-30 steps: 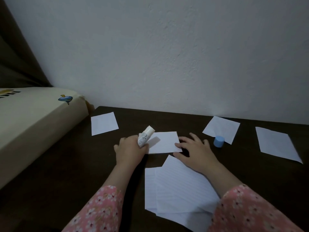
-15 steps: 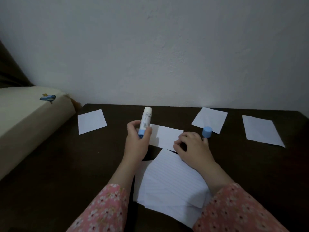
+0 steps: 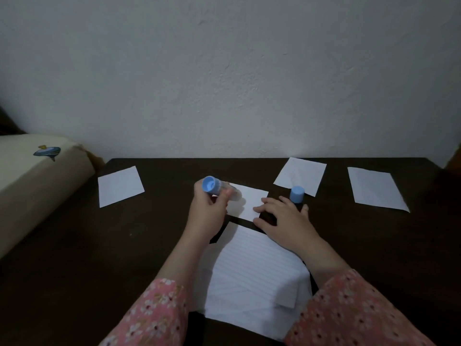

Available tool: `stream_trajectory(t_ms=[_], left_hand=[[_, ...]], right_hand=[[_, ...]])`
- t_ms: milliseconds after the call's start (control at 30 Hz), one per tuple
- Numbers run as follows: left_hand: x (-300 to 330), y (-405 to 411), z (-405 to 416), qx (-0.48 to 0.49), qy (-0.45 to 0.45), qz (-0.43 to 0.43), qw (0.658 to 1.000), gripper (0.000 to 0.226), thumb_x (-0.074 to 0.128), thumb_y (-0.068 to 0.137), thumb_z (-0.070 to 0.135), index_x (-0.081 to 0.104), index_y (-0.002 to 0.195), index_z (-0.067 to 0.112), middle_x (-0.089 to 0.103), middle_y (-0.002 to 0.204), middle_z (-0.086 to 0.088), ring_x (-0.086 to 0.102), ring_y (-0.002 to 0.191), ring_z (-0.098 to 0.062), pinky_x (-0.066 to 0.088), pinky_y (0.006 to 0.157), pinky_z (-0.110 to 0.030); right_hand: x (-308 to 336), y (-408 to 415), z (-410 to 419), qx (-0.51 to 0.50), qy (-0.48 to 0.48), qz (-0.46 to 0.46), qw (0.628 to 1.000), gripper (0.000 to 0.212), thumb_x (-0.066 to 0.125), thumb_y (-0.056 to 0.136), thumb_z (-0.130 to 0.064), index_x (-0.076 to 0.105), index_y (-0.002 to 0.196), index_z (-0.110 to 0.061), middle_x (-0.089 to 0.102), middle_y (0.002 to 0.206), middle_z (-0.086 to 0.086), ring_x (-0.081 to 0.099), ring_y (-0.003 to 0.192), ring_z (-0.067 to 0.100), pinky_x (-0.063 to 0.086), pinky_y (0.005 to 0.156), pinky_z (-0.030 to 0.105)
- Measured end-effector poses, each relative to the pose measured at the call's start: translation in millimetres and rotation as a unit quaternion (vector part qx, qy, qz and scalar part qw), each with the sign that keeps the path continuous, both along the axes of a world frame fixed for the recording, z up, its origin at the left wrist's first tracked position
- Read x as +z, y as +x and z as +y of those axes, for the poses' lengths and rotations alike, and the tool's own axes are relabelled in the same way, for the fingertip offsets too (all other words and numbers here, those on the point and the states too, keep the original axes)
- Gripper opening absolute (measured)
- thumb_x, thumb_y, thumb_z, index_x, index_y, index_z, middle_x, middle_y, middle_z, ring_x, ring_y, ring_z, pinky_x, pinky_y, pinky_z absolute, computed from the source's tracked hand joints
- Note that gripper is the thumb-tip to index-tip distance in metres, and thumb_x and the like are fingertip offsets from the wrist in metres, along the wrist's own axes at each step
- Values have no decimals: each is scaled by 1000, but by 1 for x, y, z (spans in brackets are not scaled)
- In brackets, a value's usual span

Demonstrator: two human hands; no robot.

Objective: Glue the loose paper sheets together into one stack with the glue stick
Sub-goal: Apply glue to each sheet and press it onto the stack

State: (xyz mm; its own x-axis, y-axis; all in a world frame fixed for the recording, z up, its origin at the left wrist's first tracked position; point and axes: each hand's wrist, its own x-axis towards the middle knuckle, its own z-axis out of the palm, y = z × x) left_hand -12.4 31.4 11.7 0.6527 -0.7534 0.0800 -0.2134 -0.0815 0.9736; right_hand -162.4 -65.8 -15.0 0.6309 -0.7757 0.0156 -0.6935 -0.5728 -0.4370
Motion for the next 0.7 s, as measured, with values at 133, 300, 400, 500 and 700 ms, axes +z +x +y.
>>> stream_trajectory(t_ms=[133, 300, 400, 500, 700], left_hand=[[-3, -7, -4, -49, -22, -118, 992, 31, 58, 92, 31, 41, 119, 29, 55, 102, 14, 56, 94, -4, 48, 75, -19], [-6, -12, -7, -80, 0, -163, 983, 27, 56, 94, 32, 43, 117, 29, 59, 93, 13, 59, 83, 1, 50, 68, -16], [-7, -19, -9, -93, 3, -167, 982, 21, 54, 95, 29, 43, 113, 30, 61, 85, 12, 58, 73, 8, 43, 57, -10], [-7, -23, -10, -105, 10, -195, 975, 20, 52, 96, 27, 41, 113, 30, 60, 81, 13, 54, 65, 12, 39, 53, -6], [-8, -23, -13, -119, 29, -237, 964, 33, 51, 96, 30, 38, 127, 30, 60, 87, 12, 60, 73, -2, 47, 62, -17]], right_hand=[[-4, -1, -1, 10, 8, -24, 1000, 29, 50, 95, -46, 55, 122, -44, 32, 149, -23, 9, 145, 14, -2, 113, 63], [-5, -5, -2, 25, 17, -35, 999, 24, 49, 95, -46, 58, 118, -45, 33, 147, -25, 7, 145, 14, -5, 112, 62], [-5, -6, -2, 27, 17, -32, 999, 23, 50, 94, -46, 58, 115, -44, 32, 148, -25, 7, 146, 14, -5, 112, 63], [-5, -5, -2, 28, 10, -25, 999, 25, 49, 94, -47, 57, 118, -43, 31, 149, -25, 6, 146, 15, -5, 112, 62], [-3, -2, -3, 27, 13, -12, 999, 25, 47, 95, -47, 56, 118, -42, 30, 149, -22, 6, 146, 16, -3, 112, 64]])
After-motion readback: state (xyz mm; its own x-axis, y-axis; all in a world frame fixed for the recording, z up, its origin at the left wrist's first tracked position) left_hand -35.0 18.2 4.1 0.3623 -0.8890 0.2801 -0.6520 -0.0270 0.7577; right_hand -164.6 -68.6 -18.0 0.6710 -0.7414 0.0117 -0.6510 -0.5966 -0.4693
